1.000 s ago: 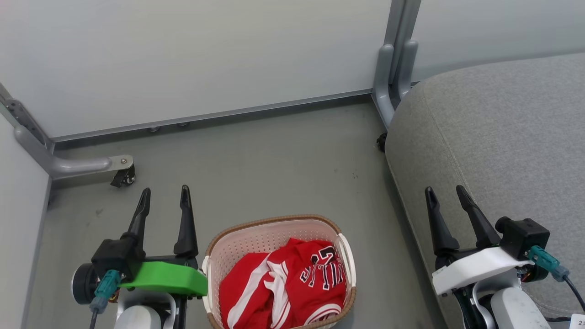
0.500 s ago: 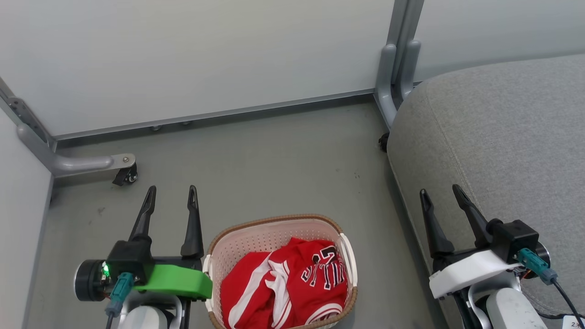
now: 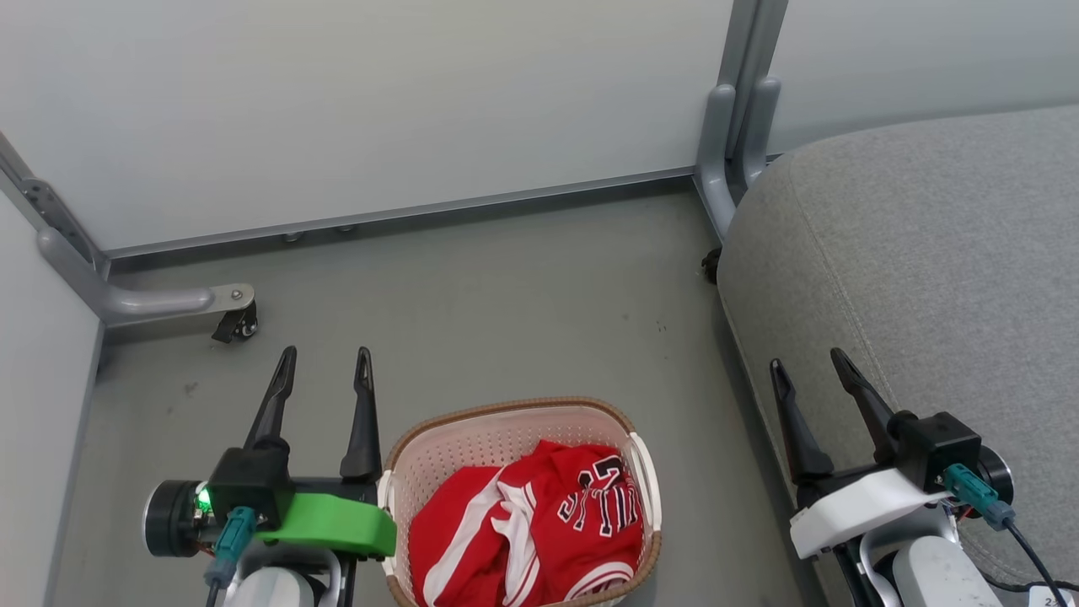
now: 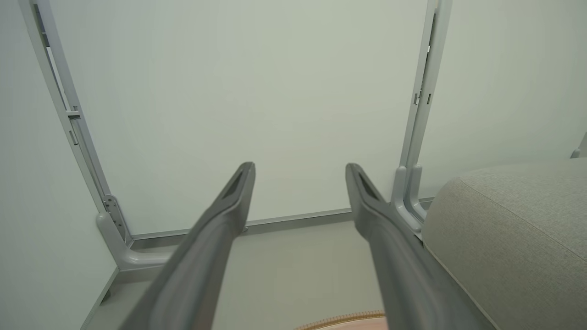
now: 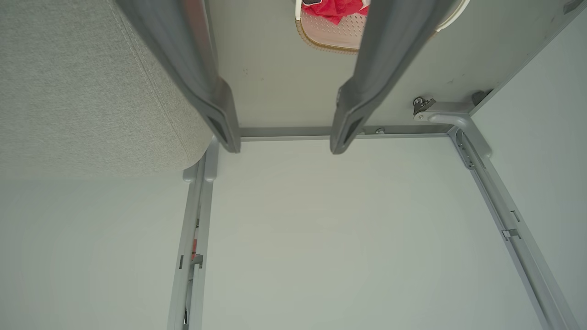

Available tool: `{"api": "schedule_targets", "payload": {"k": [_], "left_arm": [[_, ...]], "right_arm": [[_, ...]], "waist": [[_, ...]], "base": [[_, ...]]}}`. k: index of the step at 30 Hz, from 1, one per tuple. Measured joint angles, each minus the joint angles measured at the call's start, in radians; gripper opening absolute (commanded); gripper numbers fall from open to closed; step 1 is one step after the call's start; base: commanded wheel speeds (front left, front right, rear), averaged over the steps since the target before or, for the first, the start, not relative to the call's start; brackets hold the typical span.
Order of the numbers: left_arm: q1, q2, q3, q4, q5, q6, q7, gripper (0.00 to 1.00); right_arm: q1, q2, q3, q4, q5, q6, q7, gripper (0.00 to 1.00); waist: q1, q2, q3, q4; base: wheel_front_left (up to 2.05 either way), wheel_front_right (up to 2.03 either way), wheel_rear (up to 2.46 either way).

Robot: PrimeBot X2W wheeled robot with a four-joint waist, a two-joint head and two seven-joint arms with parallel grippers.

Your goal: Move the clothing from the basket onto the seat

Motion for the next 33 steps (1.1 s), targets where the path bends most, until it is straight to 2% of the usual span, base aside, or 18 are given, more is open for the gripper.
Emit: {"api": "schedule_targets", "payload": {"k": [33], "left_arm": [[-0.002,0.000,0.000,0.055,-0.018,-0.012,0.000,1.00]], "right_arm": [[-0.006,0.000,0.004,0.045,0.019,0.000,0.000,1.00]], "waist": [[0.0000,0.0000,0.001,0.002]], "base": [[0.00,0.00,0.00]]}}
